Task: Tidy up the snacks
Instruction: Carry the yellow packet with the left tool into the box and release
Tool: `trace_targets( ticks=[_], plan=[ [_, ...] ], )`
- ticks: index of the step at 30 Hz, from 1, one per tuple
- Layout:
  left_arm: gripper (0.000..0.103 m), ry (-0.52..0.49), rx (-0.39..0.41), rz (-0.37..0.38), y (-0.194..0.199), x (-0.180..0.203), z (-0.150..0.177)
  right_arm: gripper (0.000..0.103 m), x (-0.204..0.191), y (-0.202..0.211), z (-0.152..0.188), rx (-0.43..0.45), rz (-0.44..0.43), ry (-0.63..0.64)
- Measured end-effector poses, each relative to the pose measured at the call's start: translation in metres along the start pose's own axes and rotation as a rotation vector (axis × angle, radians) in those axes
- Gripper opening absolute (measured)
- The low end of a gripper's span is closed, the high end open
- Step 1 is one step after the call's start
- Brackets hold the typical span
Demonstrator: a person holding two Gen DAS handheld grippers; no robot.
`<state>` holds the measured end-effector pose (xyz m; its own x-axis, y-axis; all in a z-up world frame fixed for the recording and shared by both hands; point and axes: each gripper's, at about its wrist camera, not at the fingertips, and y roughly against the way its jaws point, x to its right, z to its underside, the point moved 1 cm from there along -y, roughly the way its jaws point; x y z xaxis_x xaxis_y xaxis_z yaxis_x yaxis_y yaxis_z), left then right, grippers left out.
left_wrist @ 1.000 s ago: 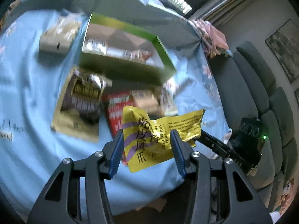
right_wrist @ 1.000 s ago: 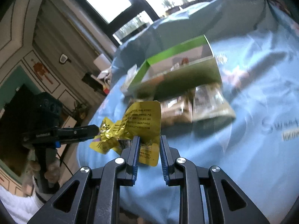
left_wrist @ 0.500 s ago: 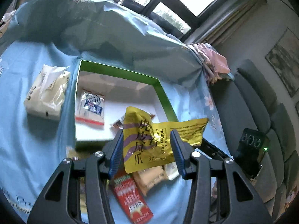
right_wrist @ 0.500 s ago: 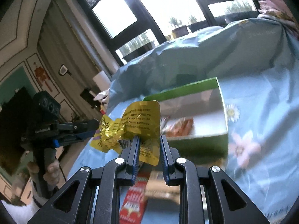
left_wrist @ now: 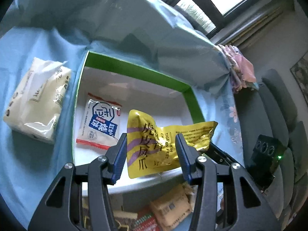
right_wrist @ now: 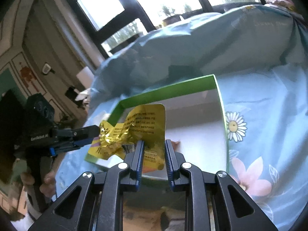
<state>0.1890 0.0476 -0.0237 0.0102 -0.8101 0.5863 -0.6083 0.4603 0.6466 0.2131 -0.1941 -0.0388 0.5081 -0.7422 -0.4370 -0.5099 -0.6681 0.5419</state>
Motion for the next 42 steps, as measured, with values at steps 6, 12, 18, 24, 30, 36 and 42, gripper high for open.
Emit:
trace_targets(
  ticks=[6, 12, 18, 24, 30, 36, 42],
  plan=[
    [0.048, 0.019, -0.007, -0.002, -0.01, -0.006, -0.002, 0.024, 0.006, -0.01, 0.001, -0.014, 0.053, -0.002],
    [0.051, 0.025, 0.008, -0.005, -0.011, -0.006, -0.003, 0.024, 0.005, -0.012, -0.001, -0.004, 0.084, -0.004],
    [0.067, 0.049, 0.018, 0.032, -0.01, -0.004, -0.004, 0.039, 0.005, -0.009, -0.003, 0.018, 0.119, -0.019],
    [0.099, 0.022, 0.051, 0.016, -0.002, 0.005, -0.005, 0.072, 0.013, 0.005, -0.007, 0.082, 0.142, -0.076],
    [0.102, 0.031, 0.112, 0.014, 0.016, 0.002, -0.01, 0.073, 0.015, 0.018, -0.01, 0.115, 0.14, -0.097],
    [0.102, 0.001, 0.113, -0.032, 0.021, 0.01, -0.008, 0.073, 0.009, 0.027, -0.009, 0.129, 0.119, -0.098],
    [0.102, -0.043, 0.116, -0.091, 0.031, 0.018, -0.003, 0.073, 0.002, 0.035, -0.008, 0.139, 0.094, -0.096]
  ],
)
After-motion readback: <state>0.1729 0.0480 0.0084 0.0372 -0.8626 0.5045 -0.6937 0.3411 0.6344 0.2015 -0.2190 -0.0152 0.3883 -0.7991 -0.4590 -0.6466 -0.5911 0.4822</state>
